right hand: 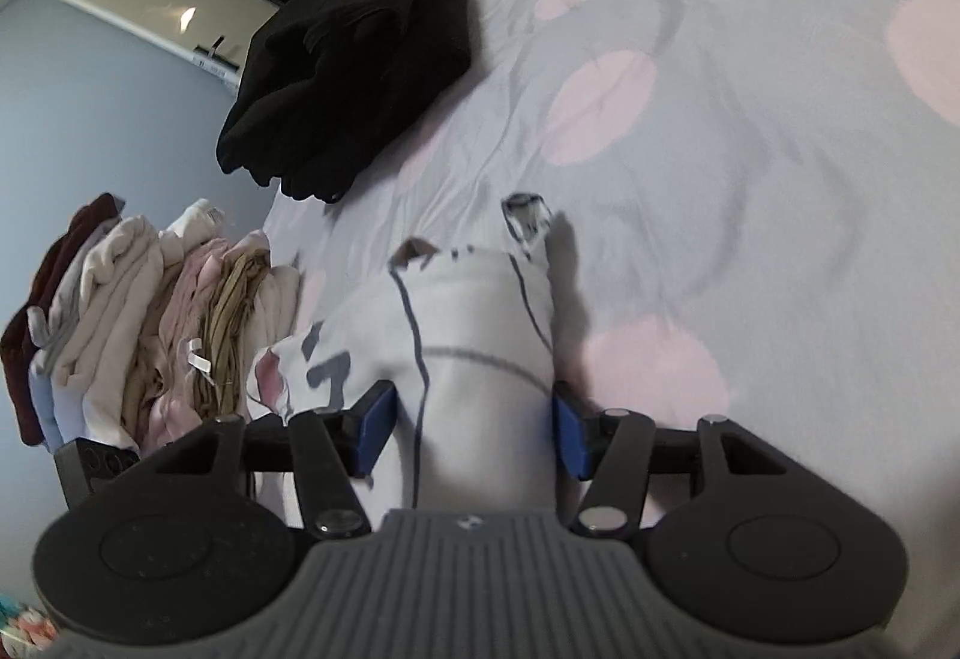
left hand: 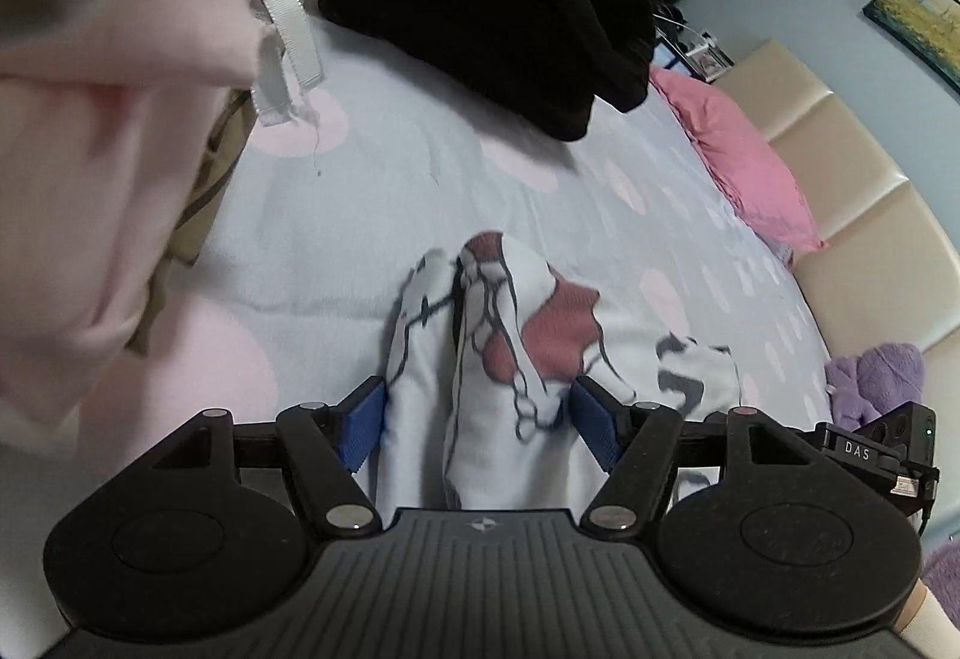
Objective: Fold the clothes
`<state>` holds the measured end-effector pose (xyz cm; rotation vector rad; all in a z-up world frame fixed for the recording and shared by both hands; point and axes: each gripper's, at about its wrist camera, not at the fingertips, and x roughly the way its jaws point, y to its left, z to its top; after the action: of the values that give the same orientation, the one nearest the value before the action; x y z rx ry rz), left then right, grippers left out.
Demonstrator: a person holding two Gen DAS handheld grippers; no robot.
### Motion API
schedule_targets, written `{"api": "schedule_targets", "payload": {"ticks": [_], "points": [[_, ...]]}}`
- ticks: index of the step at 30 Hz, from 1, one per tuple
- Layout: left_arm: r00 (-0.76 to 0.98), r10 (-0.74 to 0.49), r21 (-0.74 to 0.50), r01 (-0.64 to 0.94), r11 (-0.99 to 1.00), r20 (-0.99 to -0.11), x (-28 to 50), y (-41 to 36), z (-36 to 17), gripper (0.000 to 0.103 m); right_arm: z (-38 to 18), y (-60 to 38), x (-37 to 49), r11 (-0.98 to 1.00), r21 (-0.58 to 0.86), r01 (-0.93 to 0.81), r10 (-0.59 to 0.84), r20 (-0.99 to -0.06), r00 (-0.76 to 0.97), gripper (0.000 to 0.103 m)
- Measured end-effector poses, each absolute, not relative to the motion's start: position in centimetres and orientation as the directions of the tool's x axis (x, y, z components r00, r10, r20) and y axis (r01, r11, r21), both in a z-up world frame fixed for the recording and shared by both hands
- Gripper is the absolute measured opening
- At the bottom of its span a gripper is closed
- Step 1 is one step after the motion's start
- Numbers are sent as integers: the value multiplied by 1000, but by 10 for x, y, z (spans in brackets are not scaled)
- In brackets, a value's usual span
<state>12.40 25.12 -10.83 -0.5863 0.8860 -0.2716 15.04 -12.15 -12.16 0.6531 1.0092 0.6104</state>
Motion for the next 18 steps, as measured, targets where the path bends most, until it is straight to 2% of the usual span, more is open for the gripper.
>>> {"api": "schedule_targets", "payload": {"ticks": [4, 7, 12, 18], "points": [[633, -435, -579, -27, 815, -641, 129, 248, -111, 64, -124, -116, 162, 657, 730, -187, 733, -561, 384, 54], [644, -401, -534, -15, 845, -652, 130, 239, -111, 58, -126, -115, 165, 657, 728, -198, 736, -560, 380, 47], [647, -383, -511, -11, 860, -659, 128, 234, -108, 36, -128, -117, 163, 646, 736, -205, 743, -544, 390, 31], [641, -369, -468, 16, 883, -673, 123, 227, -97, 20, -115, -116, 154, 659, 711, -244, 735, -541, 409, 24]]}}
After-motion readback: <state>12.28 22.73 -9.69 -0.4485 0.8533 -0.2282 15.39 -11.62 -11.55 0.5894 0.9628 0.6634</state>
